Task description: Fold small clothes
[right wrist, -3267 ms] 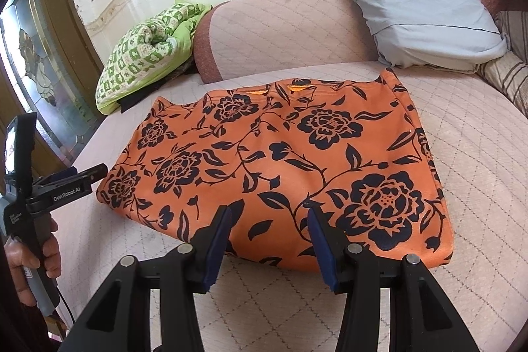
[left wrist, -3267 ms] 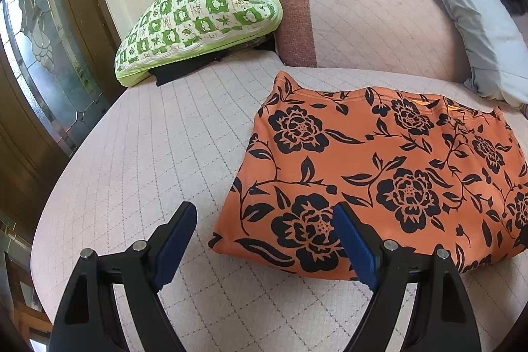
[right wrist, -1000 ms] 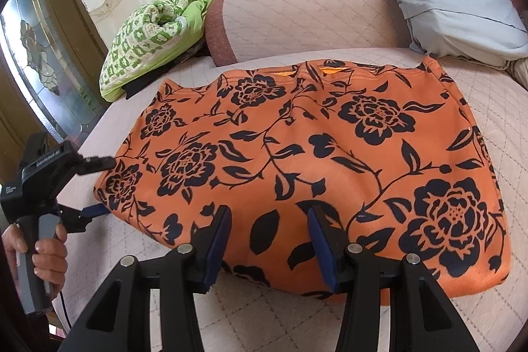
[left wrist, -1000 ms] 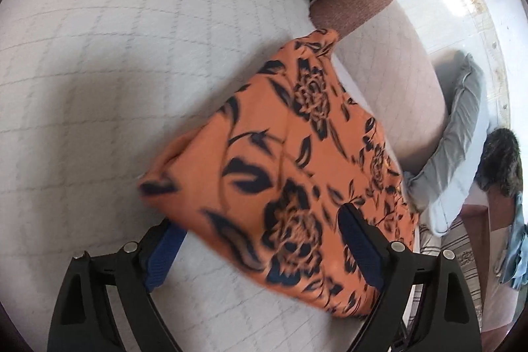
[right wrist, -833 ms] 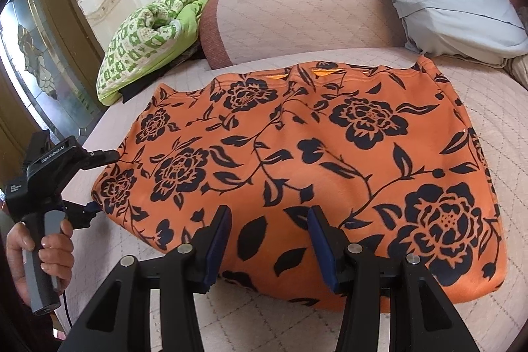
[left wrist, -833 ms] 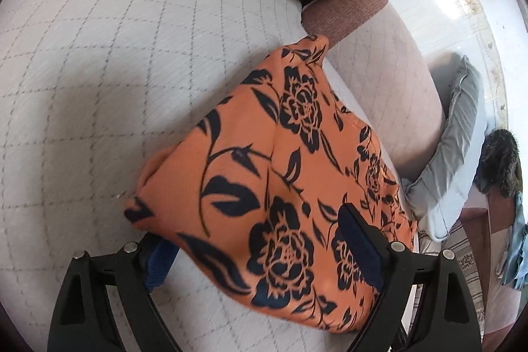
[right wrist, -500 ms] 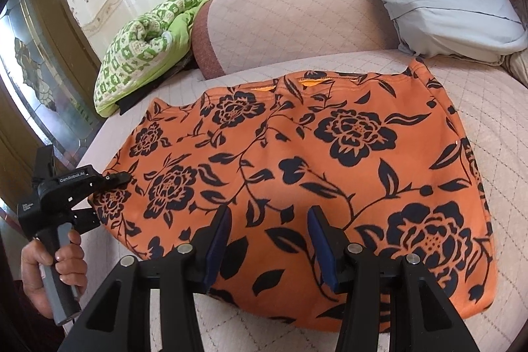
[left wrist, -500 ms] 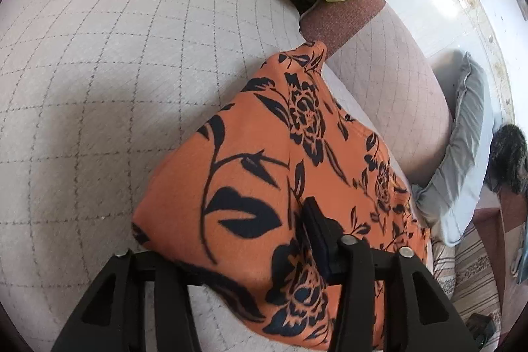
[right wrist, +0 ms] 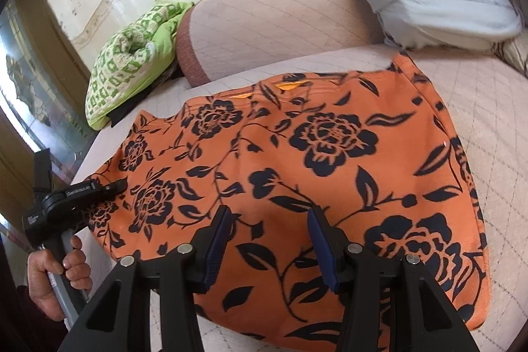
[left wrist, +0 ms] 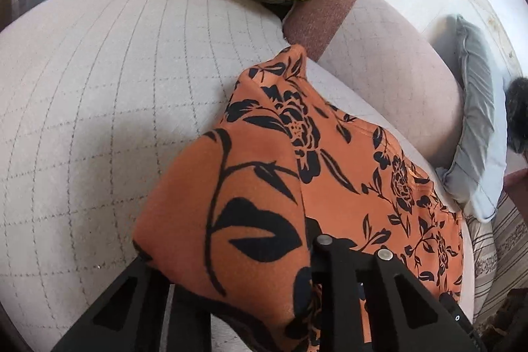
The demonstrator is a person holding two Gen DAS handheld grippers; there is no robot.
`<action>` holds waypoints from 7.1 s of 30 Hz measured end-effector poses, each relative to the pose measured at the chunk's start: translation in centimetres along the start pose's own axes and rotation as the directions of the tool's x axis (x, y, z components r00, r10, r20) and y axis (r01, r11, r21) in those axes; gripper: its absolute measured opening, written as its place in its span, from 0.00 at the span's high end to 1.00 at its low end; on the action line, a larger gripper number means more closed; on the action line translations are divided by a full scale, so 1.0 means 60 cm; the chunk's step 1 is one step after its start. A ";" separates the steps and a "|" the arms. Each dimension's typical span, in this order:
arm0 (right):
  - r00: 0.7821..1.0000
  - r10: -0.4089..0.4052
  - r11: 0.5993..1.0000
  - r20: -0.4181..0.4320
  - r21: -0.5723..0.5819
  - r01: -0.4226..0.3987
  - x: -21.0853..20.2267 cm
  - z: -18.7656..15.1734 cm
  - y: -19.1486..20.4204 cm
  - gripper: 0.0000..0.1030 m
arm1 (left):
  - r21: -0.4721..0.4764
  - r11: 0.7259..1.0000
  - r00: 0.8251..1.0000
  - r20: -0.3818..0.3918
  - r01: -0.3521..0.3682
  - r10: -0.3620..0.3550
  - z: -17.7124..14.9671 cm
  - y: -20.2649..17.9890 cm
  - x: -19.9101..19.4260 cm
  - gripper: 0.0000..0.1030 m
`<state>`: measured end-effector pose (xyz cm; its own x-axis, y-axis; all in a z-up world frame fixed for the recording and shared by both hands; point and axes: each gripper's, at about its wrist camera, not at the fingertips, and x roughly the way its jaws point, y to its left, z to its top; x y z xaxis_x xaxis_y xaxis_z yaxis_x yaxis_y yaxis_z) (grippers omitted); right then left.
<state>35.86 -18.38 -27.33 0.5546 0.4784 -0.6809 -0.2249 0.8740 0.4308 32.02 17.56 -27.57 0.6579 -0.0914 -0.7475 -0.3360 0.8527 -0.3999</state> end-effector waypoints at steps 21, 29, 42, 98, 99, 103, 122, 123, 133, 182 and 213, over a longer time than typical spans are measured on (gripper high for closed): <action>0.932 -0.076 0.804 0.355 0.575 -0.153 -0.176 0.071 -0.312 0.50 | 0.446 0.895 0.978 0.180 0.010 -0.101 -0.064 -0.259 -0.160 0.78; 0.922 -0.081 0.777 0.377 0.603 -0.179 -0.221 0.066 -0.370 0.50 | 0.576 0.808 0.984 0.034 0.122 -0.173 -0.164 -0.453 -0.107 0.78; 0.958 0.181 0.702 0.225 0.653 -0.286 -0.146 0.070 -0.410 0.47 | 0.706 0.667 0.970 -0.210 0.237 -0.123 -0.284 -0.491 -0.061 0.32; 0.981 0.029 0.968 0.191 0.238 -0.075 -0.164 0.101 -0.179 0.54 | 0.625 0.779 0.994 0.048 0.046 -0.098 -0.176 -0.309 -0.146 0.06; 0.981 0.063 0.969 0.185 0.224 -0.104 -0.161 0.101 -0.168 0.55 | 0.626 0.780 0.997 0.045 0.020 -0.062 -0.175 -0.308 -0.135 0.06; 0.977 0.178 0.952 0.114 0.233 -0.201 -0.136 0.092 -0.148 0.60 | 0.592 0.805 0.999 -0.001 -0.031 0.040 -0.162 -0.293 -0.098 0.06; 0.998 0.050 0.968 0.023 0.243 -0.054 -0.087 0.138 -0.201 0.66 | 0.510 0.859 0.989 -0.145 0.053 0.024 -0.120 -0.259 -0.036 0.05; 0.998 0.059 0.965 0.029 0.255 -0.065 -0.081 0.148 -0.204 0.66 | 0.509 0.859 0.991 -0.135 0.054 0.018 -0.117 -0.259 -0.039 0.05; 0.984 -0.025 0.981 -0.174 0.187 0.058 0.111 0.224 -0.210 0.66 | 0.554 0.832 0.990 -0.133 0.040 0.040 -0.123 -0.258 -0.014 0.02; 0.992 0.060 0.955 -0.115 0.295 -0.024 -0.086 0.081 -0.240 0.41 | 0.482 0.876 0.996 -0.092 0.032 0.014 -0.043 -0.249 -0.055 0.00; 0.950 0.310 0.866 -0.043 0.424 -0.264 0.033 0.058 -0.272 0.58 | 0.181 0.891 0.841 -0.451 0.416 -0.300 -0.093 -0.310 0.105 0.28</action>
<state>43.41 -31.99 -33.67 0.4225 0.7290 -0.5385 -0.0013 0.5946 0.8040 38.66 -1.77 -27.81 0.3502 -0.5648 -0.7472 0.0962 0.8152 -0.5711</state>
